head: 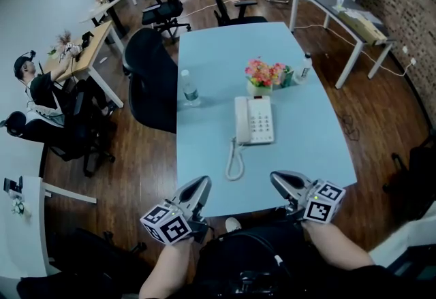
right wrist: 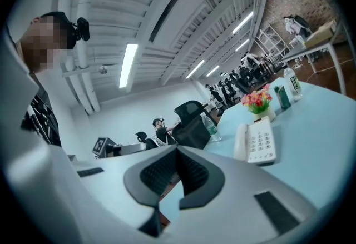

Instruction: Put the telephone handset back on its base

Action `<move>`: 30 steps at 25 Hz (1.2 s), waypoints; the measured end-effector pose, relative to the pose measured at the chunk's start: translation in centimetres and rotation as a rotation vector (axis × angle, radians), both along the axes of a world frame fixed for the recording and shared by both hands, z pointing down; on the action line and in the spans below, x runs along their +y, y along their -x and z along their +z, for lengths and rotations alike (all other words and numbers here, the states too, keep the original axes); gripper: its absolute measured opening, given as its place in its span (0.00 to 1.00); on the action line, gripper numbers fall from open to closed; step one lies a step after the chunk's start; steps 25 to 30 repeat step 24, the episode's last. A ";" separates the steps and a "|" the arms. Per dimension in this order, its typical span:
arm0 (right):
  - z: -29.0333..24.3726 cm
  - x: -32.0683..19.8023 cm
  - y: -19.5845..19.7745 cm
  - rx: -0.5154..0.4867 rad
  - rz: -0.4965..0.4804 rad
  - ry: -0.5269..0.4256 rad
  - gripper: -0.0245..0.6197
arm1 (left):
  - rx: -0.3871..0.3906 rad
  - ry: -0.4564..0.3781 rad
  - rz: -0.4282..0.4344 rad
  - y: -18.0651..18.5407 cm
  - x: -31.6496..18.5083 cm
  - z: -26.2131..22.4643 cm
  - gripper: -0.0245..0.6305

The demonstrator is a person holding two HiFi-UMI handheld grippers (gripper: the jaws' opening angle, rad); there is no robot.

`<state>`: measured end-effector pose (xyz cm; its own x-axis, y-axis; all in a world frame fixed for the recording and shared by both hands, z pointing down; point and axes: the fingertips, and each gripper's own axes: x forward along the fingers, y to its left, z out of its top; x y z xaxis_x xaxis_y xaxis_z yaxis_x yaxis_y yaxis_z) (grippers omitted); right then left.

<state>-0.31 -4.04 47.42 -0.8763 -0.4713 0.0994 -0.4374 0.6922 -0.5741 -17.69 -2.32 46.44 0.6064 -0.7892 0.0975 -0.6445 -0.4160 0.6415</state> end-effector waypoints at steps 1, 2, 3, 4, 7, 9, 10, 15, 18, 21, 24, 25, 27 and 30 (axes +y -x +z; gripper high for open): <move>0.3 0.0 -0.1 0.000 0.000 0.005 0.06 | -0.002 0.008 -0.004 0.0 0.0 0.2 0.04; 0.5 0.1 -0.1 -0.005 0.000 0.012 0.06 | -0.004 0.018 -0.007 0.0 -0.1 0.4 0.04; 0.6 0.1 -0.2 -0.010 0.001 0.017 0.06 | -0.006 0.026 -0.010 0.0 -0.2 0.5 0.04; 0.5 0.1 -0.2 -0.015 0.002 0.019 0.06 | -0.007 0.031 -0.011 0.0 -0.2 0.6 0.04; 0.3 -0.1 -0.2 -0.021 0.005 0.014 0.06 | -0.010 0.030 -0.004 0.0 -0.5 0.4 0.04; 0.3 -0.1 -0.4 -0.016 0.007 0.011 0.06 | -0.017 0.025 -0.001 -0.1 -0.7 0.3 0.04; 0.3 -0.1 -0.4 -0.015 0.009 0.010 0.06 | -0.020 0.023 0.000 -0.1 -0.8 0.2 0.04; 0.1 -0.1 -0.5 -0.008 0.009 0.005 0.06 | -0.033 0.011 0.014 -0.6 -1.1 0.0 0.04; 0.0 -0.1 -0.6 -0.007 0.009 0.003 0.06 | -0.035 0.010 0.023 -0.8 -1.1 0.0 0.04; -0.3 -0.2 -0.6 -0.011 0.010 0.000 0.06 | -0.039 0.008 0.024 -0.8 -1.2 -0.2 0.04; -0.5 -0.2 -0.7 -0.009 0.013 -0.003 0.06 | -0.046 0.002 0.017 -0.8 -1.3 -0.7 0.04; -0.5 -0.2 -0.7 -0.009 0.013 -0.003 0.06 | -0.046 0.002 0.017 -0.8 -1.3 -0.7 0.04; -0.5 -0.2 -0.7 -0.009 0.013 -0.003 0.06 | -0.046 0.002 0.017 -0.8 -1.3 -0.7 0.04; -0.5 -0.2 -0.7 -0.009 0.013 -0.003 0.06 | -0.046 0.002 0.017 -0.8 -1.3 -0.7 0.04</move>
